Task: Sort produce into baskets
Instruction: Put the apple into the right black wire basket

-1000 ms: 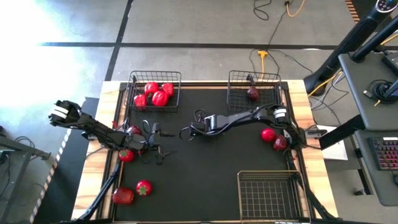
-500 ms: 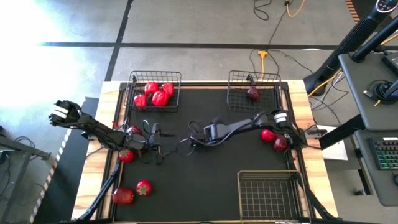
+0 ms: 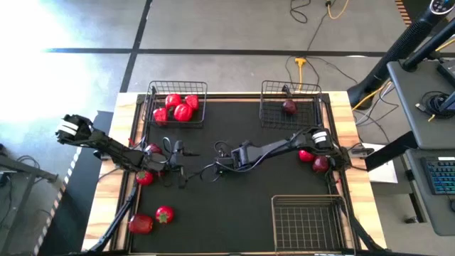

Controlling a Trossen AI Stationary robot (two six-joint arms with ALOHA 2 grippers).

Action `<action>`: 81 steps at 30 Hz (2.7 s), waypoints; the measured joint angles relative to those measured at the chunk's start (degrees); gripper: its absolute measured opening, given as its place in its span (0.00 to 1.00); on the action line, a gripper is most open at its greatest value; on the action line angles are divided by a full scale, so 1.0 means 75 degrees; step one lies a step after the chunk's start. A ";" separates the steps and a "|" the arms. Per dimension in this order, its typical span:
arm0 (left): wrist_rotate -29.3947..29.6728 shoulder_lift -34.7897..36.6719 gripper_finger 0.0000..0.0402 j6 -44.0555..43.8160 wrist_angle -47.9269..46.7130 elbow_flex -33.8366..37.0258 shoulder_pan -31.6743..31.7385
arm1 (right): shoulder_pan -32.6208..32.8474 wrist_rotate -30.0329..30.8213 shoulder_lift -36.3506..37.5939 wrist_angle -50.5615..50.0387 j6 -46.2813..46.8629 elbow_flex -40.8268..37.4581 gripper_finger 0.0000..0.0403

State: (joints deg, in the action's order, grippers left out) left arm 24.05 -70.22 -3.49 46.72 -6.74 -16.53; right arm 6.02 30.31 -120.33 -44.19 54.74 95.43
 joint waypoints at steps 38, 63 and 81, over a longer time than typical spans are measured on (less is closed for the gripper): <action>-0.0002 -0.0012 0.84 -0.0032 0.0133 0.0000 0.0000 | -0.1199 0.0379 0.3104 -0.3668 0.2151 -0.0213 0.84; -0.0020 -0.0012 0.84 0.0071 0.0233 0.0000 0.0002 | -0.6505 -0.1912 0.2431 -0.2414 -0.0006 -0.1732 0.91; -0.0107 -0.0012 0.84 -0.0032 0.0230 0.0000 -0.0001 | -0.6588 -0.2378 0.2935 -0.2406 -0.0706 -0.1377 0.92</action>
State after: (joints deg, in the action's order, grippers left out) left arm 23.24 -70.30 -3.73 48.45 -6.74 -16.53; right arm -43.40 12.48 -98.32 -62.24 49.44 85.11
